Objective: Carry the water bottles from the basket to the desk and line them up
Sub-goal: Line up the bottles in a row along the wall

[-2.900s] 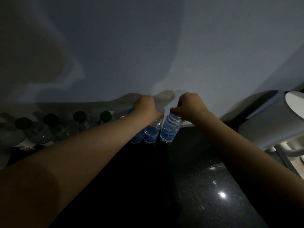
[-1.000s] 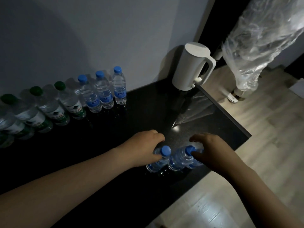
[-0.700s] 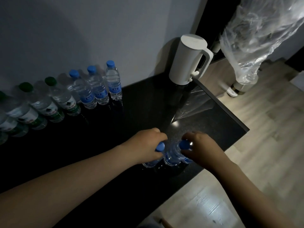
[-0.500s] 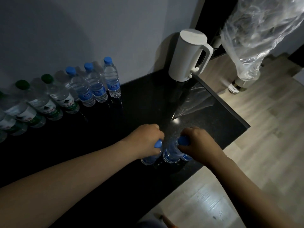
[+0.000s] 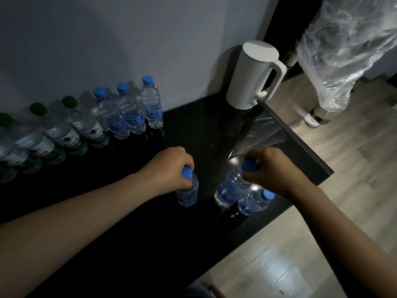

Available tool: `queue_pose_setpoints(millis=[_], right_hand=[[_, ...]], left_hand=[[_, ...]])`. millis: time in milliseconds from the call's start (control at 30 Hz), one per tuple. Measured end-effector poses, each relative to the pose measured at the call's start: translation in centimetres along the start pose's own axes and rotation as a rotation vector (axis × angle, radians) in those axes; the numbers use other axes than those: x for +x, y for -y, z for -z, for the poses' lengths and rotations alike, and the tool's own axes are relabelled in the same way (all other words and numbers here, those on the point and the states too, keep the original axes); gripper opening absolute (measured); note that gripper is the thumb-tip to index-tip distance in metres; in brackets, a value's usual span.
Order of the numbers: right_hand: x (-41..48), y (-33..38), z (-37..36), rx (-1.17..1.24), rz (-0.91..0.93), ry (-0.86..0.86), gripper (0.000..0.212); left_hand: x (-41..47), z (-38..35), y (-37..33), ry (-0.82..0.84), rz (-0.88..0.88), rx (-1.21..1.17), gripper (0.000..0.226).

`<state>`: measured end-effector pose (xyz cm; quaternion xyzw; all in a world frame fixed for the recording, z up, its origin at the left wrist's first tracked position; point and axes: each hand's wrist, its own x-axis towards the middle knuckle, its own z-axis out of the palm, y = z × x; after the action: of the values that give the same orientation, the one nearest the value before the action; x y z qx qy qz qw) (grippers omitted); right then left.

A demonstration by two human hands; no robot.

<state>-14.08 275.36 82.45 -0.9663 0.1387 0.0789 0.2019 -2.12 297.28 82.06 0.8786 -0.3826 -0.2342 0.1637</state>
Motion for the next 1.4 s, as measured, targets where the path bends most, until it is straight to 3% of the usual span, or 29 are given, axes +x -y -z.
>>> queue_pose_setpoints(millis=[433, 900, 1400], right_hand=[[7.7, 3.7, 3.6, -0.1, 0.051, -0.169, 0.023], [21.6, 8.1, 4.5, -0.056, 0.113, -0.065, 0.029], [33.7, 11.3, 2.1, -0.034, 0.115, -0.105, 0.031]], left_hand=[[-0.1, 4.1, 1.9, -0.195, 0.01, -0.015, 0.018], [2.0, 6.3, 6.5, -0.27, 0.128, -0.052, 0.018], [4.4, 7.4, 10.7, -0.291, 0.185, -0.108, 0.019]])
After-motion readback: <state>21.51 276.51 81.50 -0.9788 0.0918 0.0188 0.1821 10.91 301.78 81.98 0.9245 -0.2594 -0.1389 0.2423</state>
